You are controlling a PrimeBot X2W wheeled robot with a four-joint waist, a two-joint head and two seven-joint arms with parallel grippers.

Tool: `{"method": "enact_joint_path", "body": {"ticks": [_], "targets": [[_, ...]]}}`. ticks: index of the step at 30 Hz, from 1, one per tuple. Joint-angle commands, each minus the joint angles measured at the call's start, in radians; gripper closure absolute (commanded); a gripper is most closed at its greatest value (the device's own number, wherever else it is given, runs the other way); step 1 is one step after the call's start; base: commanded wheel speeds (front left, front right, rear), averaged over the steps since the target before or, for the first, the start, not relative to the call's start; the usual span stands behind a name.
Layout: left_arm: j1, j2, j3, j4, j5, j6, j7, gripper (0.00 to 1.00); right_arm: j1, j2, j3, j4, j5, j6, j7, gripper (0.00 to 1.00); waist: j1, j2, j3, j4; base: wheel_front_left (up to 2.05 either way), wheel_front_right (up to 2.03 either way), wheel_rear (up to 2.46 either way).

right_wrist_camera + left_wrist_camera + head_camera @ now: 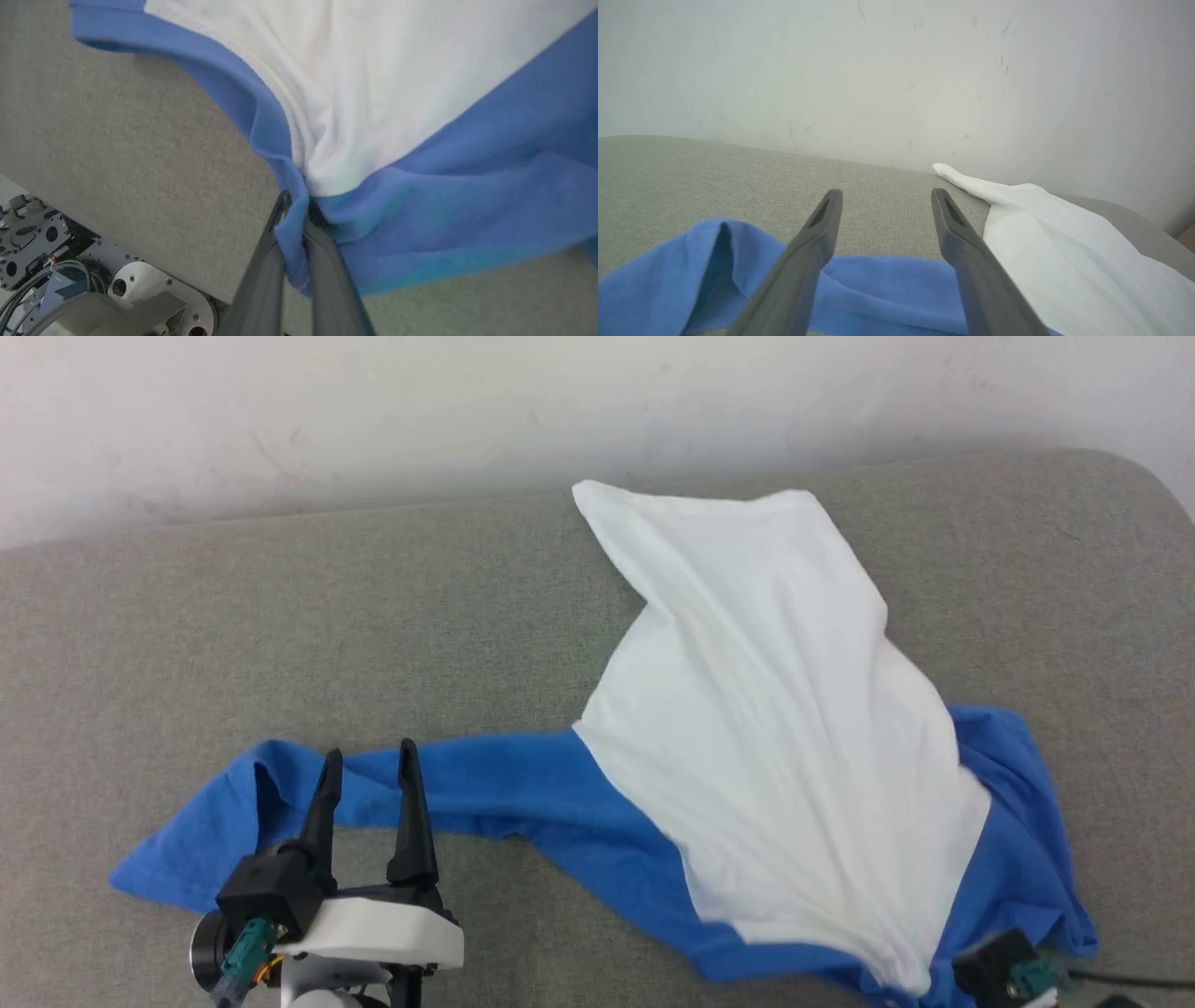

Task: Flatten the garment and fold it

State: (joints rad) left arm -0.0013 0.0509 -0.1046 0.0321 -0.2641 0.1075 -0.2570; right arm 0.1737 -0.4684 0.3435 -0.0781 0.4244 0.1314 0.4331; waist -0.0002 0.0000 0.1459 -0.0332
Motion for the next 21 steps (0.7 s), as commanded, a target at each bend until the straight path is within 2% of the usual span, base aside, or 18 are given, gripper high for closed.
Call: {"method": "enact_joint_path", "body": {"ticks": [1,2,3,9,13,17,21], "targets": [[0.009,-0.001,0.001,-0.001,-0.004,0.002,-0.005,0.0,0.037,0.011,-0.016,-0.023,-0.006,-0.001,0.018,0.9,0.0002,0.0,-0.001,-0.003,0.0,0.0,0.0],[0.009,-0.001,0.001,-0.001,-0.004,0.002,-0.005,0.0,0.057,0.019,-0.025,-0.042,-0.006,-0.001,0.021,0.49,0.0002,0.0,-0.001,-0.005,0.0,0.0,0.0],[0.008,-0.001,0.0,-0.001,-0.004,0.002,-0.005,0.0,0.068,0.03,-0.039,-0.063,-0.006,-0.001,0.013,0.0,0.0002,0.0,0.0,-0.006,0.0,0.0,0.0],[0.005,-0.001,0.0,0.005,-0.002,-0.001,-0.005,0.0,0.044,0.119,-0.179,-0.17,0.011,-0.001,-0.102,0.0,0.0002,0.0,-0.002,-0.004,0.0,0.0,0.0],[0.006,-0.001,0.003,0.003,-0.003,0.002,-0.005,0.0,-0.014,0.156,-0.293,-0.168,0.012,-0.001,-0.137,0.0,0.0002,0.0,0.0,0.0,0.0,0.0,0.0],[-0.001,-0.001,0.002,-0.006,-0.005,0.006,-0.005,0.0,-0.119,0.141,-0.383,-0.036,0.026,-0.001,-0.127,0.0,0.0002,0.0,0.022,0.001,0.0,0.0,0.0],[-0.021,-0.001,-0.007,-0.008,-0.003,0.004,-0.005,0.0,-0.25,0.079,-0.355,0.167,0.057,-0.001,-0.077,0.0,0.0002,0.0,0.055,0.007,0.0,0.0,0.0]]}}
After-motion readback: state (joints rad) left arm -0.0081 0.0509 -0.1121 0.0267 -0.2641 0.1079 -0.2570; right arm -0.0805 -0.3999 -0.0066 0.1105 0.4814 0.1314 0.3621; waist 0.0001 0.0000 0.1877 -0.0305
